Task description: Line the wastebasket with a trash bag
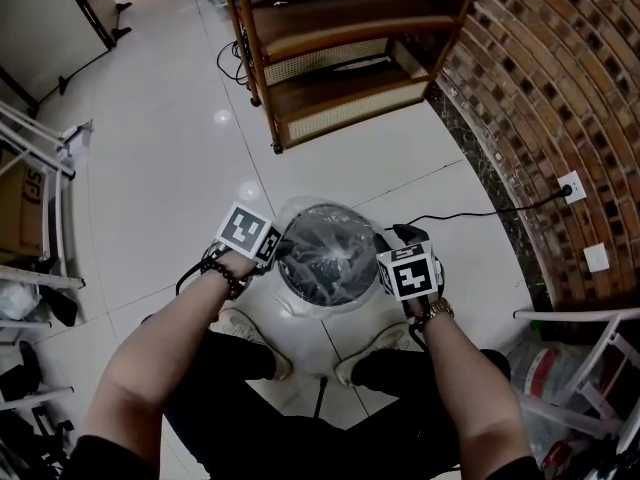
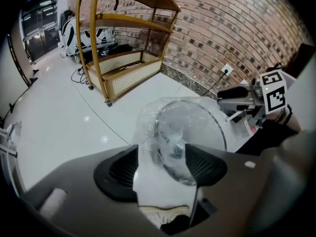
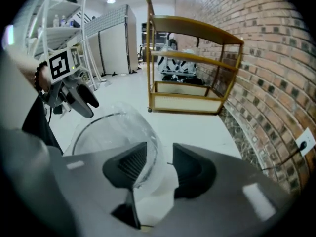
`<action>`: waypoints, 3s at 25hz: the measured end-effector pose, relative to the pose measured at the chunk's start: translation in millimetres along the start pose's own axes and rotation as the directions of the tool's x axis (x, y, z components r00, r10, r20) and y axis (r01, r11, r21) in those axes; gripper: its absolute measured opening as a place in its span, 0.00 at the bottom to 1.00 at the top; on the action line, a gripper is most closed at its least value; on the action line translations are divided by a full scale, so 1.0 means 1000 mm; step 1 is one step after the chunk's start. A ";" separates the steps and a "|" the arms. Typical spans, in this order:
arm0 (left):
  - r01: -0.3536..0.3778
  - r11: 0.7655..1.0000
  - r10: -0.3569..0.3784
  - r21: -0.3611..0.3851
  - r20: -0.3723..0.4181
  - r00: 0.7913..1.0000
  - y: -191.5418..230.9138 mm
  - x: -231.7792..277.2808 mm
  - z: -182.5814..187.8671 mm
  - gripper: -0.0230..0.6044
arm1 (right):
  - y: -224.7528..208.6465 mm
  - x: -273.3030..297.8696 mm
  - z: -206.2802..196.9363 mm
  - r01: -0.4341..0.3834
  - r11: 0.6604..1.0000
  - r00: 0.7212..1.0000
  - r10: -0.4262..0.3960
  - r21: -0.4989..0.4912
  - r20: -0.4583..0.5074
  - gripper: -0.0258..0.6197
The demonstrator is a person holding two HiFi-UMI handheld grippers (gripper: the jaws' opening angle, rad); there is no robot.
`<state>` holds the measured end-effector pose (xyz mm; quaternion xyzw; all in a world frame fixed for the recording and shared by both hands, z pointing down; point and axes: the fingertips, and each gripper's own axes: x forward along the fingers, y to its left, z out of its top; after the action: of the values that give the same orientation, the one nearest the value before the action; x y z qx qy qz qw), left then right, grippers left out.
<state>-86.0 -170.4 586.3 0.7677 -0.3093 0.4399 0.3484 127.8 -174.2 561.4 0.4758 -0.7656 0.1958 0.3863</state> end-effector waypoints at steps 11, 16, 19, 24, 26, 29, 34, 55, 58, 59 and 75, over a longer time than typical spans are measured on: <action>0.140 0.990 -0.137 0.006 -0.152 0.979 -0.026 0.041 -0.032 0.52 | 0.016 0.049 -0.029 -0.098 0.995 0.984 0.095 -0.015 -0.152 0.29; 0.142 0.990 -0.141 -0.006 -0.152 0.978 -0.023 0.051 -0.030 0.52 | 0.012 0.058 -0.035 -0.105 0.993 0.983 0.110 0.046 -0.149 0.29; 0.129 0.992 -0.128 -0.001 -0.146 0.981 -0.021 0.053 -0.029 0.52 | 0.009 0.060 -0.042 -0.100 0.990 0.980 0.114 0.095 -0.161 0.29; 0.082 0.996 -0.083 -0.019 -0.057 0.995 -0.014 0.036 -0.019 0.54 | 0.001 0.033 -0.031 -0.104 0.967 0.990 0.124 0.233 -0.071 0.29; 0.067 0.997 -0.068 -0.034 -0.014 0.998 -0.012 0.025 -0.016 0.56 | 0.000 0.018 -0.027 -0.110 0.954 0.992 0.124 0.277 -0.034 0.33; 0.063 0.996 -0.061 -0.061 0.028 0.998 -0.015 0.013 -0.016 0.56 | 0.001 0.002 -0.035 -0.103 0.942 0.992 0.119 0.319 -0.032 0.36; 0.068 0.994 -0.065 -0.090 0.041 0.997 -0.026 0.008 -0.030 0.56 | 0.011 -0.018 -0.065 -0.069 0.901 0.993 0.105 0.427 -0.061 0.36; 0.099 0.987 -0.101 -0.130 -0.006 0.995 -0.041 0.033 -0.056 0.57 | 0.059 0.011 -0.097 -0.108 0.803 0.979 0.190 0.586 -0.079 0.29; 0.088 0.986 -0.085 -0.139 0.028 0.996 -0.037 0.023 -0.050 0.61 | 0.045 -0.003 -0.089 -0.082 0.819 0.988 0.143 0.568 -0.063 0.37; 0.082 0.986 -0.077 -0.142 0.042 0.996 -0.035 0.018 -0.047 0.61 | 0.038 -0.010 -0.084 -0.065 0.834 0.992 0.113 0.548 -0.055 0.37; -0.103 0.873 0.016 0.477 0.183 0.983 -0.070 -0.034 0.022 0.25 | 0.119 0.028 0.024 -0.254 0.957 0.966 0.242 -0.143 -0.095 0.04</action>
<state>-35.8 -143.0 529.5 0.8558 -0.2420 0.4453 0.1035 6.3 -150.3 576.4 0.3369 -0.8166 0.2009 0.4234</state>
